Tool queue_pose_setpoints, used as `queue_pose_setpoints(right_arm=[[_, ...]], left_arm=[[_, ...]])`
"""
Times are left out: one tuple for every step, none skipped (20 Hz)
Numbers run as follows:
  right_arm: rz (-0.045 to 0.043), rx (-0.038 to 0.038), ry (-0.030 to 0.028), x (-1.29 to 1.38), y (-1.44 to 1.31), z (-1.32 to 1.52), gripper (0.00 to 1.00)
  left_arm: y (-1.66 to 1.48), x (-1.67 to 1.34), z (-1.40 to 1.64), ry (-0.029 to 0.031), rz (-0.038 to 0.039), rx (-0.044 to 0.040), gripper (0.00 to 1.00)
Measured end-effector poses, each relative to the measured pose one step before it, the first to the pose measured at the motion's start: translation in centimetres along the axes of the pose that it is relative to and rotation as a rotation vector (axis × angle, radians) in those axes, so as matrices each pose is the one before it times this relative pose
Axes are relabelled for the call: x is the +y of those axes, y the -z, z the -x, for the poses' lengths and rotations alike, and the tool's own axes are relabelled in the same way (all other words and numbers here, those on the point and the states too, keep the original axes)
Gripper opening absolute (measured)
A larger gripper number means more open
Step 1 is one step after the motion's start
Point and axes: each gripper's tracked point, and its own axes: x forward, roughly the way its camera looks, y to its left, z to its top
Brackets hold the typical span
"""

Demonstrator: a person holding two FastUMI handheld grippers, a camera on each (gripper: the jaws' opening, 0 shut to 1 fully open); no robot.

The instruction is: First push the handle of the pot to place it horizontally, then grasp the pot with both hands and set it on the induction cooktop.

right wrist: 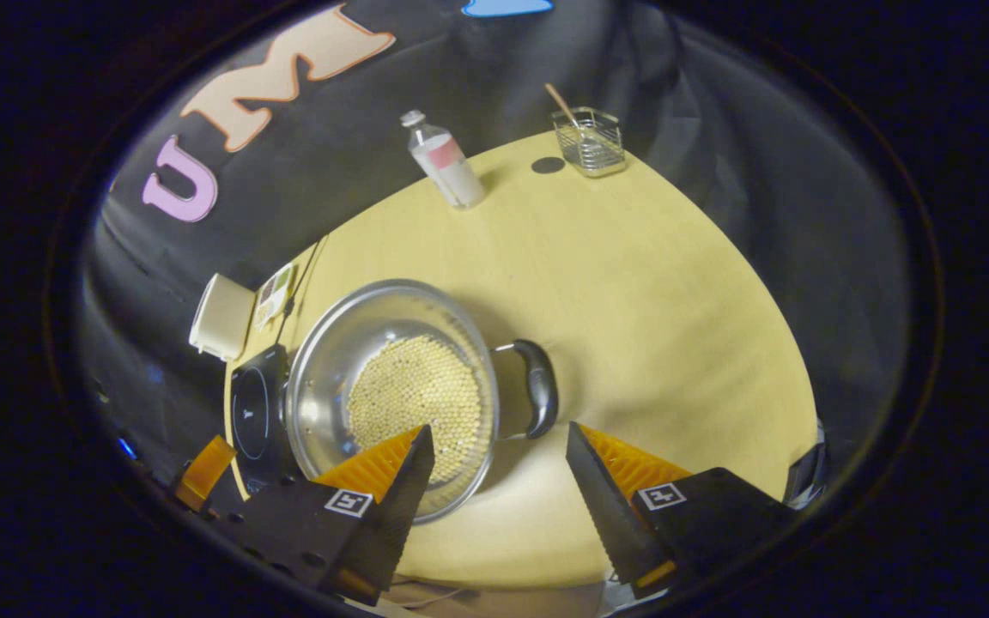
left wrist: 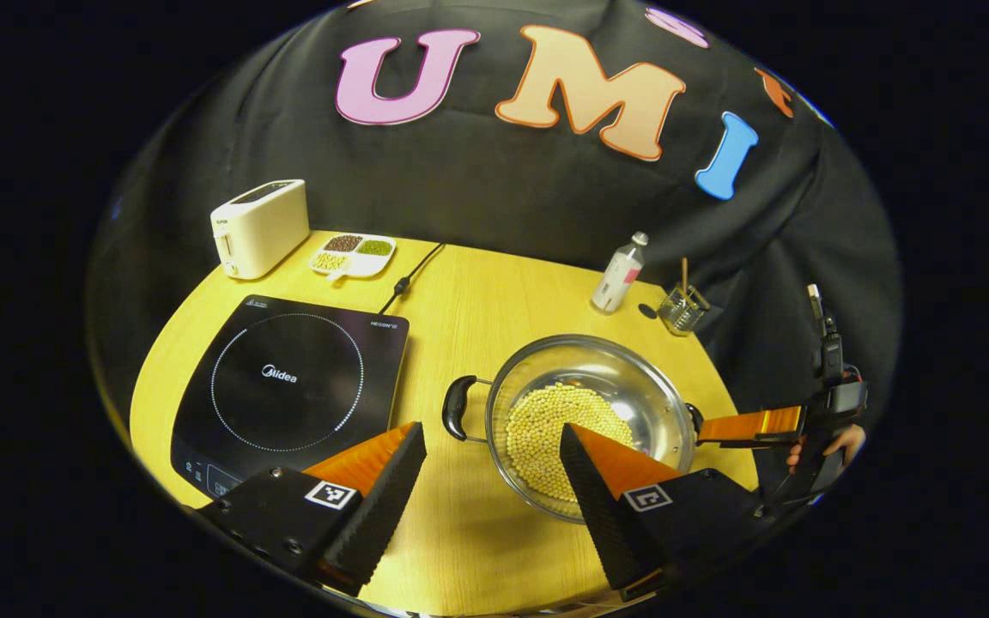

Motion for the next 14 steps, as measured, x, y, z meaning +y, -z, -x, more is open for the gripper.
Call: queue_pose_setpoints(right_arm=[[0.0029, 0.01524, 0.00239, -0.521, -0.144, -0.729, 0.95], [0.0006, 0.01615, -0.00121, -0.452, -0.057, -0.54, 0.95], [-0.00313, 0.01949, -0.00663, -0.259, -0.106, -0.664, 0.95], [-0.00332, 0.02125, -0.00969, -0.095, 0.009, -0.641, 0.95], [-0.00064, 0.01896, -0.00956, 0.045, -0.015, -0.596, 0.95], [0.00213, 0.0167, -0.00667, 0.031, 0.135, -0.607, 0.95], [0.00167, 0.01887, -0.00994, 0.103, 0.086, -0.642, 0.95], [-0.00187, 0.0196, -0.01252, 0.252, 0.236, -0.387, 0.95], [0.00028, 0.01744, -0.01454, 0.267, 0.062, -0.418, 0.96], [0.00288, 0.01807, -0.01333, 0.236, 0.198, -0.374, 0.96], [0.00437, 0.01782, -0.0137, 0.128, 0.074, -0.365, 0.95], [0.00432, 0.01773, -0.00825, 0.093, 0.348, -0.475, 0.95], [0.00545, 0.01574, -0.00522, 0.028, 0.104, -0.474, 0.95], [0.00459, 0.0117, -0.00502, 0.147, 0.1, -0.327, 0.95]], left_arm=[[0.144, 0.278, -0.9, -0.01335, -0.00433, 0.01374, 0.97], [0.181, 0.221, -0.871, -0.01388, -0.0001, 0.01858, 0.97], [0.365, 0.282, -0.91, -0.01544, -0.0005, 0.02086, 0.97], [0.025, 0.358, -0.772, -0.02126, -0.00183, 0.01618, 0.97], [0.08, 0.277, -0.659, -0.01962, 0.0001, 0.0141, 0.98], [0.031, 0.065, -0.461, -0.00393, -0.00269, 0.01033, 0.97], [-0.003, 0.076, -0.873, -0.00455, -0.00467, 0.01153, 0.98], [0.174, 0.122, -0.715, -0.00273, -0.00533, 0.02167, 1.0], [0.26, 0.061, -0.621, 0.00092, -0.00786, 0.02226, 0.97], [0.174, 0.174, -0.617, -0.00274, -0.01088, 0.02065, 0.98], [0.185, 0.097, -0.648, 0.00137, -0.00831, 0.02008, 0.98], [0.184, -0.054, -0.643, 0.00225, -0.00687, 0.02171, 0.97], [0.3, -0.03, -0.592, 0.00575, -0.00489, 0.02278, 0.97], [0.194, -0.071, -0.657, 0.00434, 0.0014, 0.01701, 0.97]])
